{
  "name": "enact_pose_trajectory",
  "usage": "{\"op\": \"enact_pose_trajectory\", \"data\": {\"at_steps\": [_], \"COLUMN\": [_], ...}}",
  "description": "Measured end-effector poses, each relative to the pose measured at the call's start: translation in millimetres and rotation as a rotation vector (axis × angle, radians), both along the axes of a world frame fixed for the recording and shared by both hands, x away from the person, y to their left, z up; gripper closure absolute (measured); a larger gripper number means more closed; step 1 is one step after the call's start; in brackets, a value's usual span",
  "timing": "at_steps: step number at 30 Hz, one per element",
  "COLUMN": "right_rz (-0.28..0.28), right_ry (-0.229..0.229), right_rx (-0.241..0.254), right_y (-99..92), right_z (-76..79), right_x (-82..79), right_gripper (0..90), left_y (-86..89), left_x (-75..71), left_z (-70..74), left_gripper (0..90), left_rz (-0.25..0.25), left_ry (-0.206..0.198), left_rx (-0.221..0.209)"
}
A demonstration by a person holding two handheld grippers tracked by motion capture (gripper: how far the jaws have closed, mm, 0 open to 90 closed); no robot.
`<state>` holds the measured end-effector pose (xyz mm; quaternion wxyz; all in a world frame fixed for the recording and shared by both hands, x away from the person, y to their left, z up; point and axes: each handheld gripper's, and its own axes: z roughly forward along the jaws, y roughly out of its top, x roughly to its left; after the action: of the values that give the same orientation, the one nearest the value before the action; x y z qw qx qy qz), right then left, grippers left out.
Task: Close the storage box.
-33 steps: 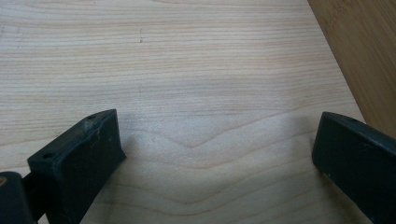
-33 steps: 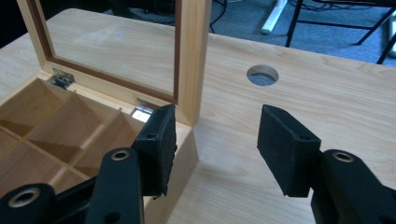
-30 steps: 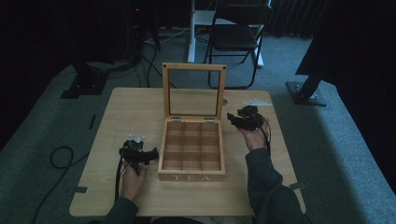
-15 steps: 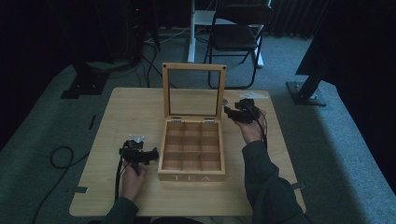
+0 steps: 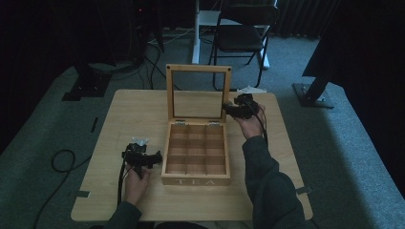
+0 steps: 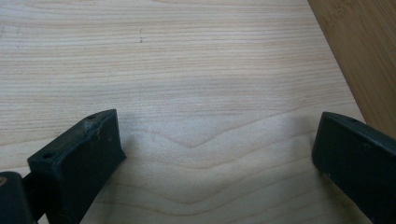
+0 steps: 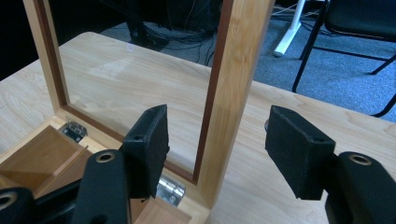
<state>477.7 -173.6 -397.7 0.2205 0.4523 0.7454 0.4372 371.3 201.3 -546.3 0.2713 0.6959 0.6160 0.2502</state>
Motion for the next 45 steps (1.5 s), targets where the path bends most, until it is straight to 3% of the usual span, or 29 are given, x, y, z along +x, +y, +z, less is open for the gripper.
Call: {"op": "enact_pose_trajectory", "data": {"at_steps": [4,10,19,26,32,45], "right_rz": [-0.012,-0.018,0.013,0.031,0.048,0.041], "right_ry": [0.017,0.033,0.007,0.022,0.009,-0.085], "right_rx": [0.042,0.062,0.07,0.064,0.088,0.051], "right_y": [-0.7,0.7,7.6,12.3,4.3,5.0], "right_z": [3.3,5.7,10.5,11.6,11.7,12.5], "right_x": [10.7,23.1,33.4,39.9,33.8,4.2], "right_gripper": [39.3,41.7,40.8,42.5,51.3,57.5], "left_y": [0.0,0.0,0.0,0.0,0.0,0.1], "left_x": [0.0,0.0,0.0,0.0,0.0,0.1], "left_z": [0.0,0.0,0.0,0.0,0.0,0.0], "left_gripper": [1.6,1.6,1.6,1.6,1.6,1.6], "left_rz": [0.0,0.0,0.0,0.0,0.0,0.0], "left_ry": [0.0,0.0,0.0,0.0,0.0,0.0], "left_rx": [0.0,0.0,0.0,0.001,0.0,0.0]}}
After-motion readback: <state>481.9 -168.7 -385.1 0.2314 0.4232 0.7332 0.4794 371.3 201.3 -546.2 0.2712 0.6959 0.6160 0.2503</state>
